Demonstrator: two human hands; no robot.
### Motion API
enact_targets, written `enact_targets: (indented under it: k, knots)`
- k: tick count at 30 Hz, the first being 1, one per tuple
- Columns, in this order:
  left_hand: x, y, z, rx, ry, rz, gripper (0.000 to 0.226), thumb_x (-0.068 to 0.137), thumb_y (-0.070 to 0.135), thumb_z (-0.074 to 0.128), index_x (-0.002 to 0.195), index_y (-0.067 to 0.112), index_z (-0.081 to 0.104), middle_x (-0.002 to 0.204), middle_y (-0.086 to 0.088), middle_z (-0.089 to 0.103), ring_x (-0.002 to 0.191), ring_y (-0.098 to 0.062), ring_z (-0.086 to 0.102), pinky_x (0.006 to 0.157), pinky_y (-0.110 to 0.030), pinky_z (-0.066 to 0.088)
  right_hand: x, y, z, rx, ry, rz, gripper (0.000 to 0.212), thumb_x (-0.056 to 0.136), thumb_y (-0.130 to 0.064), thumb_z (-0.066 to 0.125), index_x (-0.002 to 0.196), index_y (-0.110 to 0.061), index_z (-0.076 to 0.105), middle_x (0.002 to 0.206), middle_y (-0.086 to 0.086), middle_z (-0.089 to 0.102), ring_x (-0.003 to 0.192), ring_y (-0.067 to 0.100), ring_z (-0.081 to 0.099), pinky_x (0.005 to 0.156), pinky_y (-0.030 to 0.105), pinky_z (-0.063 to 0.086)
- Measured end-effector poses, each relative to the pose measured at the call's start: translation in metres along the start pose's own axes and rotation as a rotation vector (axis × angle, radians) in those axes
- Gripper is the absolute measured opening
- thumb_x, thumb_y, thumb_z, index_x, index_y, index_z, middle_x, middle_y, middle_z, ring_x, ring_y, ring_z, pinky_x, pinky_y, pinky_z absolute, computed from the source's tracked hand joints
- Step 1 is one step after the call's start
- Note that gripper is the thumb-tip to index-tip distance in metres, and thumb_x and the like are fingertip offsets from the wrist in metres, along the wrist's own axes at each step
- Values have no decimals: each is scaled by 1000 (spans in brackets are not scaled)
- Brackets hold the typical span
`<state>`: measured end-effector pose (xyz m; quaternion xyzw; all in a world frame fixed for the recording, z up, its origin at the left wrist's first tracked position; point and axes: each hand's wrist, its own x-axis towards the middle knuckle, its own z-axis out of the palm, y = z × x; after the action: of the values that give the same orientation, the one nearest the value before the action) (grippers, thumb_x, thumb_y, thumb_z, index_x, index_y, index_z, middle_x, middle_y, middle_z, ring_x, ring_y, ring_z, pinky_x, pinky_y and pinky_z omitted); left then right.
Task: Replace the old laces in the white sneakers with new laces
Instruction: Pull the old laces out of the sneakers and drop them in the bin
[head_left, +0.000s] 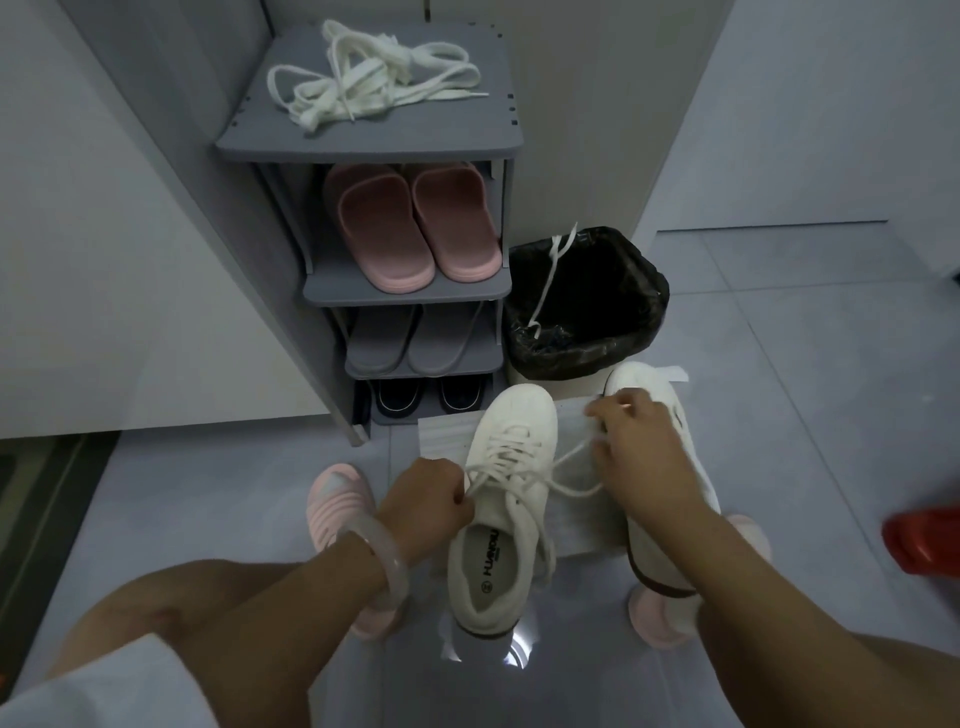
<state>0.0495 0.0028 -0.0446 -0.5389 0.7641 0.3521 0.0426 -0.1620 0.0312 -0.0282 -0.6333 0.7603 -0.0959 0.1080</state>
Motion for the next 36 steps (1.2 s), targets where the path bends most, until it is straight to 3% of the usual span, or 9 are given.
enact_targets:
  k: [2, 5, 8, 13, 18, 23, 25, 28, 36]
  knots:
    - [-1, 5, 5, 34, 29, 35, 35, 88, 17, 52, 57, 14, 35, 65, -5, 47, 64, -17, 44, 51, -20, 27, -8, -11, 8, 14, -70, -188, 33, 76, -12, 67, 109, -16, 63, 124, 10, 49, 115, 32, 46, 90, 39, 41]
    - [0, 9, 9, 39, 64, 48, 37, 89, 18, 50, 57, 16, 33, 63, 1, 44, 63, -15, 44, 50, -18, 26, -15, -17, 26, -79, -97, -363, 33, 49, -18, 87, 75, -19, 67, 96, 7, 63, 91, 30, 64, 67, 40, 52]
    - [1, 8, 10, 27, 78, 38, 38, 90, 19, 49, 57, 16, 31, 62, 3, 40, 64, -15, 43, 50, -20, 25, -19, -23, 30, -124, -88, -371, 31, 45, -18, 88, 67, -19, 66, 82, 2, 64, 76, 24, 65, 57, 35, 52]
    - [3, 13, 16, 10, 54, 36, 38, 90, 16, 48, 57, 16, 29, 61, 3, 36, 65, -17, 43, 48, -21, 25, -7, -15, 18, -240, 84, -220, 34, 43, -4, 83, 70, -12, 65, 81, 6, 62, 76, 28, 62, 60, 34, 49]
    - [8, 19, 18, 12, 41, 27, 37, 89, 17, 49, 58, 17, 29, 63, 2, 36, 71, -21, 49, 62, -27, 37, -7, -12, 16, -279, 117, -59, 34, 41, 5, 78, 69, -7, 62, 81, 12, 62, 72, 33, 60, 59, 38, 48]
    - [5, 22, 17, -21, 122, 79, 29, 94, 34, 45, 74, 14, 46, 78, -3, 51, 78, -21, 53, 69, -32, 42, -4, -5, 17, -137, 32, -161, 17, 68, 2, 70, 73, -8, 58, 77, 10, 57, 69, 31, 55, 59, 30, 29]
    - [7, 26, 16, -47, 182, 120, 24, 96, 31, 42, 92, 11, 54, 92, -6, 57, 88, -20, 54, 74, -29, 39, -5, -6, 17, -59, -38, -188, 4, 86, -5, 53, 87, -7, 56, 85, 10, 58, 77, 30, 54, 63, 30, 29]
    - [14, 33, 17, -34, 206, 143, 19, 95, 19, 43, 103, 7, 55, 107, -8, 55, 99, -21, 50, 79, -27, 36, -12, -15, 21, 48, -132, -186, 11, 95, -14, 40, 98, -10, 49, 86, 8, 61, 75, 27, 57, 60, 29, 34]
    - [23, 45, 16, -29, 269, 86, 14, 98, 15, 32, 108, 6, 40, 92, -15, 60, 84, -35, 58, 68, -35, 38, -13, -16, 19, 252, -224, -71, 10, 97, -21, 41, 88, -18, 37, 76, 10, 59, 71, 29, 57, 64, 42, 47]
